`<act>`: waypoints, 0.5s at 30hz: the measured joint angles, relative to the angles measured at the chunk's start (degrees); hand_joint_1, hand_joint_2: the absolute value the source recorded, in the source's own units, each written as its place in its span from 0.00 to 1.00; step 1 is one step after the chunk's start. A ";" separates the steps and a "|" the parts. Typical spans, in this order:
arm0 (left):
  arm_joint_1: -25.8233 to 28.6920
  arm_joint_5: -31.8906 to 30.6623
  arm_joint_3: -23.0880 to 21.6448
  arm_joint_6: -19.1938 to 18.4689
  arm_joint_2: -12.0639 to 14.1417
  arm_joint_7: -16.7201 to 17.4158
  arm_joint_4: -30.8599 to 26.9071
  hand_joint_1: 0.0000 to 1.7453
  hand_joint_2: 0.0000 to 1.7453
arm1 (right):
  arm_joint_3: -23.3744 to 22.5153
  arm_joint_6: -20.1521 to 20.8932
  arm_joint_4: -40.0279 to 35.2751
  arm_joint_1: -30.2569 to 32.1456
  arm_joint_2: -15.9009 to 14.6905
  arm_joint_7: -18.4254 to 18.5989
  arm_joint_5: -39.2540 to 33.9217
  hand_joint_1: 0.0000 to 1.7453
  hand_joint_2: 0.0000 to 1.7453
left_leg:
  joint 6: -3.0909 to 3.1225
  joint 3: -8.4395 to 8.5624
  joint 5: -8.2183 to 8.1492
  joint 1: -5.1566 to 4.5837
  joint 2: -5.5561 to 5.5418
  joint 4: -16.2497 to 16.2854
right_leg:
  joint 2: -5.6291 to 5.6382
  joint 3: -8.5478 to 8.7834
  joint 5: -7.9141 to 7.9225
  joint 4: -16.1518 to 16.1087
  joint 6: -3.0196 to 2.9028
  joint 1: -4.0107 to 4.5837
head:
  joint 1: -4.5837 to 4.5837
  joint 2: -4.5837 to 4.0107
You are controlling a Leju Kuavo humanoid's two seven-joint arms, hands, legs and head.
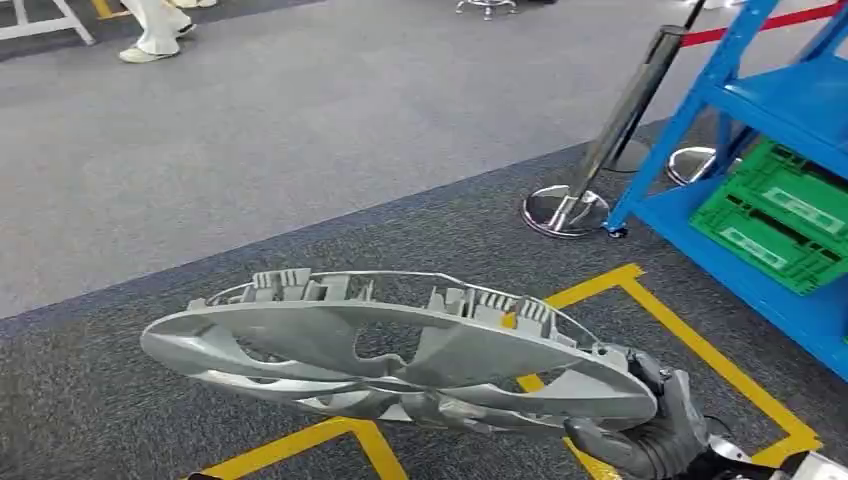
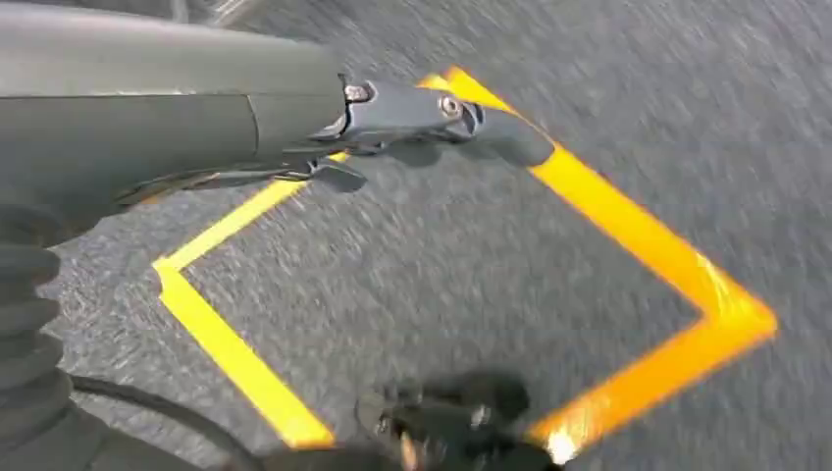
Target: Take the parts from the cabinet and place them on the table.
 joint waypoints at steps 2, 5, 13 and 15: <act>-0.51 -0.26 0.20 -0.22 -0.31 0.02 -0.07 0.00 1.00 | 0.09 -0.02 0.02 -0.13 0.00 0.48 -0.11 1.00 1.00 | 0.10 -0.17 0.06 -0.17 -1.51 0.16 | 1.25 -4.90 -2.72 9.12 0.11 0.03 | 0.26 0.00; -0.58 -0.85 0.50 -0.42 -0.70 0.09 -0.09 0.00 1.00 | 0.17 -0.07 0.02 -0.24 0.00 0.72 0.00 1.00 1.00 | 0.09 -0.08 0.04 -0.21 -3.82 0.60 | 1.32 -4.94 2.23 6.51 0.31 -0.04 | 0.26 0.00; -0.76 -1.71 1.88 -1.24 -1.11 0.39 -0.44 0.00 1.00 | 0.24 -0.02 -0.28 -1.11 -0.11 1.51 0.72 1.00 1.00 | -2.05 -2.84 -0.27 0.12 -7.97 3.49 | 3.52 -0.03 6.59 -5.34 -0.82 -0.91 | 0.24 0.00; -0.85 -1.95 2.14 -1.64 -1.46 0.46 -0.52 0.00 1.00 | 0.22 -0.07 -0.48 -1.22 -0.11 1.49 0.92 1.00 1.00 | -3.06 -5.32 -3.85 0.12 -2.47 8.80 | 1.88 0.12 6.68 -5.48 -1.28 -0.68 | -0.68 0.00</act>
